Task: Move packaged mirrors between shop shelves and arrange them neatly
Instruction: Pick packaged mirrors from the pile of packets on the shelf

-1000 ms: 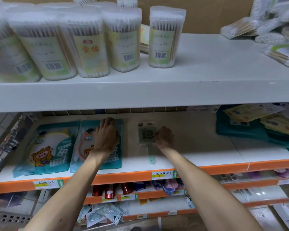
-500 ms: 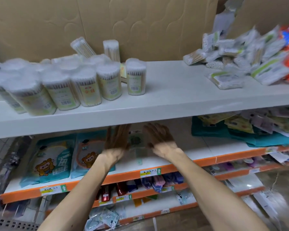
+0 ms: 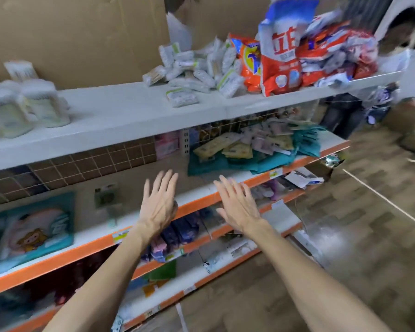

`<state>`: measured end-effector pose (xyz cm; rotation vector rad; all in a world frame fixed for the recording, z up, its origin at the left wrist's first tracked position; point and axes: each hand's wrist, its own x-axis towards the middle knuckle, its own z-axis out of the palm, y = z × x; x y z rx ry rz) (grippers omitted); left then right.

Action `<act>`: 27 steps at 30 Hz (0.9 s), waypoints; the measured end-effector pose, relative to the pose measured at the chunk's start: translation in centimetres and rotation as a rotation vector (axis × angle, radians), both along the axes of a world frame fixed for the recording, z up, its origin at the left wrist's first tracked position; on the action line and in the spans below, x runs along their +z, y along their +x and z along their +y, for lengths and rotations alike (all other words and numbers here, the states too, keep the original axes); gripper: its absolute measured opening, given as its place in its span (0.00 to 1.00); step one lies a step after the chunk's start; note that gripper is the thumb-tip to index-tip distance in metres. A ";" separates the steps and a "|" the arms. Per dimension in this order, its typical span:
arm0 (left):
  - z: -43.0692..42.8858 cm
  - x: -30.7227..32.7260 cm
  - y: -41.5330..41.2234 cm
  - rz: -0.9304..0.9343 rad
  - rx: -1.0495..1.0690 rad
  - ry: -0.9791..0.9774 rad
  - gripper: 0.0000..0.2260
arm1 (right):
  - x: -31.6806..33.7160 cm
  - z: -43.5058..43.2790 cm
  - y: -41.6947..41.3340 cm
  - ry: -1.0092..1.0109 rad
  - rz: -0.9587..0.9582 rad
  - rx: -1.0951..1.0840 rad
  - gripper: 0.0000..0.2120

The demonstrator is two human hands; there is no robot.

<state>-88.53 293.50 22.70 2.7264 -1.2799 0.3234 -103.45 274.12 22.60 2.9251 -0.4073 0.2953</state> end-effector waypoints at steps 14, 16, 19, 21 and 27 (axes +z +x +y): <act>-20.6 1.1 -15.7 0.016 -0.215 -0.003 0.28 | 1.8 -19.2 -21.6 0.081 0.019 -0.321 0.37; -23.9 1.0 -16.0 0.032 -0.227 -0.011 0.28 | 1.7 -21.6 -21.9 0.068 0.011 -0.335 0.38; -29.5 0.4 -15.8 0.051 -0.235 -0.002 0.28 | 1.4 -26.2 -21.9 0.081 0.006 -0.316 0.36; -33.7 0.3 -15.1 0.065 -0.224 -0.021 0.28 | 1.6 -29.7 -21.8 0.066 0.015 -0.320 0.35; -43.6 2.3 -12.6 0.103 -0.206 -0.066 0.28 | 4.1 -40.5 -20.1 0.046 0.022 -0.342 0.32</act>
